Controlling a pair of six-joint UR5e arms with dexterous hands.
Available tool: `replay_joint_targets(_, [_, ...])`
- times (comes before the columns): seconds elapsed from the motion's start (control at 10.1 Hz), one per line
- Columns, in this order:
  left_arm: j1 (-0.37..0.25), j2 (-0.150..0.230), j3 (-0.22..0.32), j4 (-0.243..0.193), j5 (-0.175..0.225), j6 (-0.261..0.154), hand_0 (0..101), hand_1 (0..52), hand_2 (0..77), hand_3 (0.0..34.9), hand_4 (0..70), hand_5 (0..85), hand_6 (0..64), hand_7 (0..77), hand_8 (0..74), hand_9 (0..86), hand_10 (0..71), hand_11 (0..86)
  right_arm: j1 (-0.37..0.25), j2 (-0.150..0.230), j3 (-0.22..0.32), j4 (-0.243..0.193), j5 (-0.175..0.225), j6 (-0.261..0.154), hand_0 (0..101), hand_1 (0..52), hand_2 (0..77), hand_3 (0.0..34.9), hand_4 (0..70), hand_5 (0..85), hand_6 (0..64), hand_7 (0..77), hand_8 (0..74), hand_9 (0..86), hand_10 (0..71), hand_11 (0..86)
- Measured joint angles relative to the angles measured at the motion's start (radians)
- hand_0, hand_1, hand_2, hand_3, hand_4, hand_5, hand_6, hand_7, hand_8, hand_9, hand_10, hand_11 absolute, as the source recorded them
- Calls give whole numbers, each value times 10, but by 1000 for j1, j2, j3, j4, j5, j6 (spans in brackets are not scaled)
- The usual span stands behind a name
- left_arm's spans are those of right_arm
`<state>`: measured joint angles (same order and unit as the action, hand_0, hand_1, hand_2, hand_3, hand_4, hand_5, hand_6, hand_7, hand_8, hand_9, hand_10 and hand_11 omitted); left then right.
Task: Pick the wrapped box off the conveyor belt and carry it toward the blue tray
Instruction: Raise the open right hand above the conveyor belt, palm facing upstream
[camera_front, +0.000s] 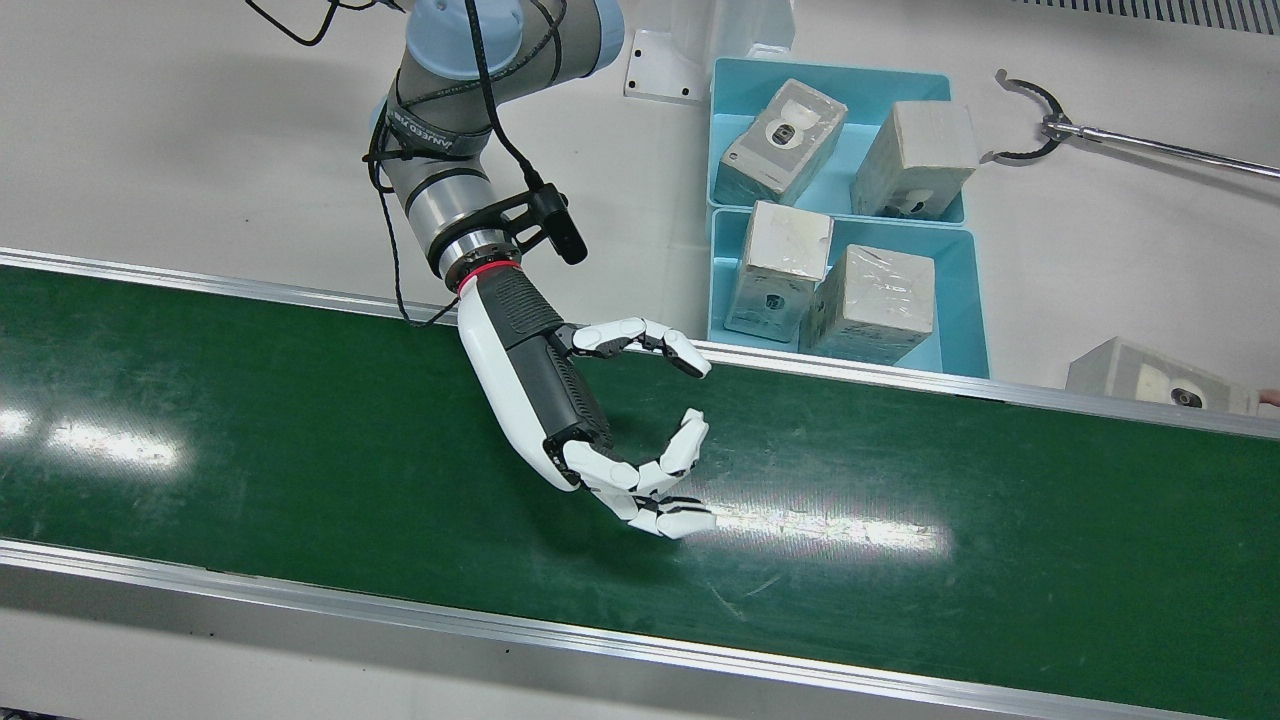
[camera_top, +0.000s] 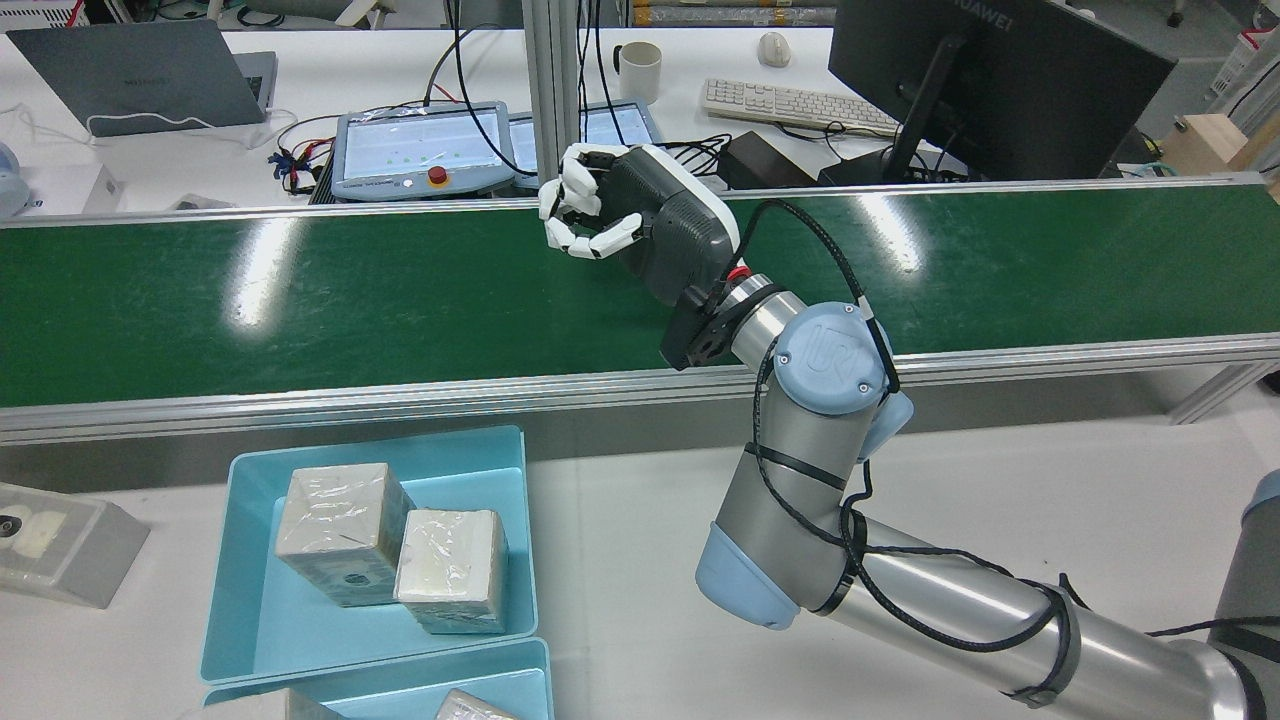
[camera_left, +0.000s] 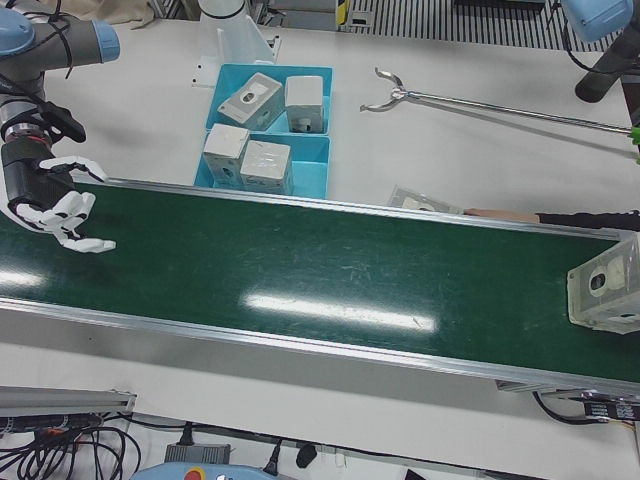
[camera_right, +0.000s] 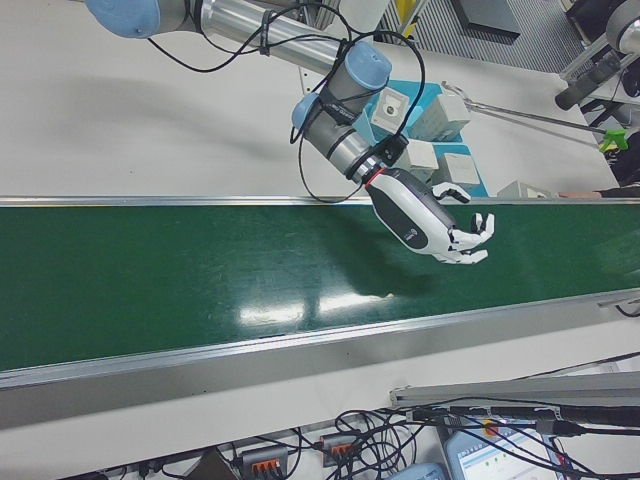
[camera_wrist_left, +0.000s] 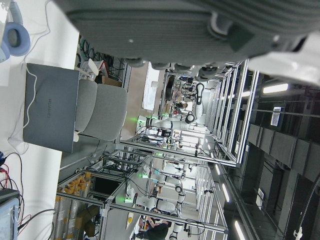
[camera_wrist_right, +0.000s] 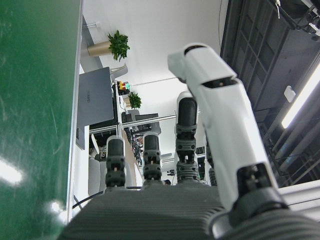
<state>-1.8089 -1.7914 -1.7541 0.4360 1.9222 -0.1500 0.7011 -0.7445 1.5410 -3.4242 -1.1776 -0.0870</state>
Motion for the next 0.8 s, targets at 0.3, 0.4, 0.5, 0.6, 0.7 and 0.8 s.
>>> replay_joint_targets(0.3, [0, 0, 0, 0, 0, 0, 0, 0, 5, 0, 0, 5, 0, 5, 5, 0, 5, 0, 0, 40, -54, 22, -25, 2, 541, 213, 175, 131, 153, 180, 49, 218, 0, 60, 0, 16])
replay_joint_targets(0.4, [0, 0, 0, 0, 0, 0, 0, 0, 5, 0, 0, 5, 0, 5, 5, 0, 5, 0, 0, 45, -62, 24, -33, 4, 540, 229, 180, 141, 147, 169, 71, 207, 0, 22, 0, 16])
replay_joint_targets(0.5, [0, 0, 0, 0, 0, 0, 0, 0, 5, 0, 0, 11, 0, 5, 5, 0, 0, 0, 0, 39, -64, 25, -35, 6, 540, 229, 180, 141, 147, 169, 71, 207, 0, 22, 0, 16])
replay_joint_targets(0.6, [0, 0, 0, 0, 0, 0, 0, 0, 11, 0, 0, 11, 0, 5, 5, 0, 5, 0, 0, 30, -64, 26, -35, 9, 540, 229, 207, 145, 147, 180, 76, 235, 0, 44, 0, 16])
replay_joint_targets(0.7, [0, 0, 0, 0, 0, 0, 0, 0, 11, 0, 0, 5, 0, 5, 5, 0, 5, 0, 0, 20, -63, 27, -35, 12, 540, 229, 207, 145, 147, 180, 76, 235, 0, 44, 0, 16])
replay_joint_targets(0.8, [0, 0, 0, 0, 0, 0, 0, 0, 11, 0, 0, 11, 0, 5, 5, 0, 5, 0, 1, 14, -63, 27, -35, 18, 541, 240, 213, 107, 125, 196, 76, 235, 0, 44, 0, 16])
